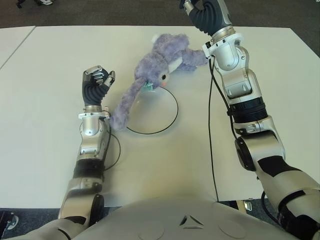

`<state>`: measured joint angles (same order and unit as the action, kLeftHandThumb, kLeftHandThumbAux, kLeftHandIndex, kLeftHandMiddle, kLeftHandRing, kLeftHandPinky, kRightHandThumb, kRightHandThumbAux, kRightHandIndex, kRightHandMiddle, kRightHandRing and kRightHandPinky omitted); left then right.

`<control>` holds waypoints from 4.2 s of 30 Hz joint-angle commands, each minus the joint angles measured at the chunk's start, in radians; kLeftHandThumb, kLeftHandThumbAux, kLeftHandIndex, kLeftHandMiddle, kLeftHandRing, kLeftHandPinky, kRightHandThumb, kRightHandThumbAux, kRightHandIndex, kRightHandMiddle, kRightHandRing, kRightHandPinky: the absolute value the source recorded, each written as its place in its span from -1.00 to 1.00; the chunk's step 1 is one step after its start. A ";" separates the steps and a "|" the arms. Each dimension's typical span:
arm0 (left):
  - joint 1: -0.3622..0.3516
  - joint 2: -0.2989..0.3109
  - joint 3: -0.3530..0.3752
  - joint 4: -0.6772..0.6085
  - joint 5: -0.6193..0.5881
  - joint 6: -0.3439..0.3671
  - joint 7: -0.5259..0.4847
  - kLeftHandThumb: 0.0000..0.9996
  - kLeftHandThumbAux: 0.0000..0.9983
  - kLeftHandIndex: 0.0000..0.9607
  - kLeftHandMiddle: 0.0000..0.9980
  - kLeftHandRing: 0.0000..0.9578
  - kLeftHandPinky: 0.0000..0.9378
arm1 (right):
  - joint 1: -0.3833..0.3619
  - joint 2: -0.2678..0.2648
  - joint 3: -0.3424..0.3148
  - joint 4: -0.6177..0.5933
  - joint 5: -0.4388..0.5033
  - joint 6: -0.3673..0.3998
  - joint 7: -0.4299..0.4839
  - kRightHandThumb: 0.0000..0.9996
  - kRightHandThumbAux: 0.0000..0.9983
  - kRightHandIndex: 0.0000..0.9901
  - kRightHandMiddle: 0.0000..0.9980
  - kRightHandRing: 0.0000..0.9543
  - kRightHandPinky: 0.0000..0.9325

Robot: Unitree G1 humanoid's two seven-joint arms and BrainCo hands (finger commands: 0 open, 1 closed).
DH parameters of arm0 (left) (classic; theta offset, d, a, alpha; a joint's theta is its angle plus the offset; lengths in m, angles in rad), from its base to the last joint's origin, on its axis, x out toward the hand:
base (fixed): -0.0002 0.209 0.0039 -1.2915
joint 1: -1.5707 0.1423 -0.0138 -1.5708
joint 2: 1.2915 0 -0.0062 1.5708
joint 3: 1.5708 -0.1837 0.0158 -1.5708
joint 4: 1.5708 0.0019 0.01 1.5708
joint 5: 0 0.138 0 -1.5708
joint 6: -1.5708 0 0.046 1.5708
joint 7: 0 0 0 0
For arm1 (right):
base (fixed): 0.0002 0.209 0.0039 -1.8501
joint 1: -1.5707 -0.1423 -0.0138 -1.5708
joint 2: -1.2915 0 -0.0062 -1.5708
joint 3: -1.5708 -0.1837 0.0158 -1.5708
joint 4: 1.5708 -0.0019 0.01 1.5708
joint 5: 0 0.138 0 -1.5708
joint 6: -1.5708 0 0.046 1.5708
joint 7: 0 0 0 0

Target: Put the doll into the plate.

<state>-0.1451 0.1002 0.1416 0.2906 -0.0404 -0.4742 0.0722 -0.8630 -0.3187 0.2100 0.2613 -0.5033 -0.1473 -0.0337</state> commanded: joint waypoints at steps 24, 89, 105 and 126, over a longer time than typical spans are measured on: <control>0.137 -0.041 -0.012 0.124 0.007 0.001 -0.010 -0.05 0.63 0.58 0.75 0.85 0.87 | -0.003 -0.157 0.118 0.156 -0.117 -0.213 0.119 0.70 0.34 -0.19 0.08 0.47 0.50; 0.123 -0.058 -0.020 0.166 0.015 -0.060 -0.003 0.01 0.62 0.52 0.75 0.86 0.89 | -0.176 -0.235 0.322 0.386 -0.349 -0.479 0.177 0.06 -0.71 -1.00 -1.00 -1.00 -1.00; 0.124 -0.066 -0.021 0.166 0.021 -0.062 0.008 0.01 0.62 0.54 0.76 0.86 0.88 | -0.234 -0.240 0.316 0.375 -0.335 -0.486 0.210 0.08 -0.71 -1.00 -1.00 -1.00 -1.00; 0.110 -0.067 -0.020 0.190 0.015 -0.076 0.002 0.00 0.63 0.55 0.76 0.86 0.88 | -0.306 -0.269 0.301 0.374 -0.302 -0.545 0.267 0.04 -0.71 -1.00 -1.00 -1.00 -1.00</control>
<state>-0.1851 0.0842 0.1366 0.3369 -0.0397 -0.5481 0.0713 -1.1492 -0.5751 0.5177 0.6396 -0.8199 -0.6726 0.2024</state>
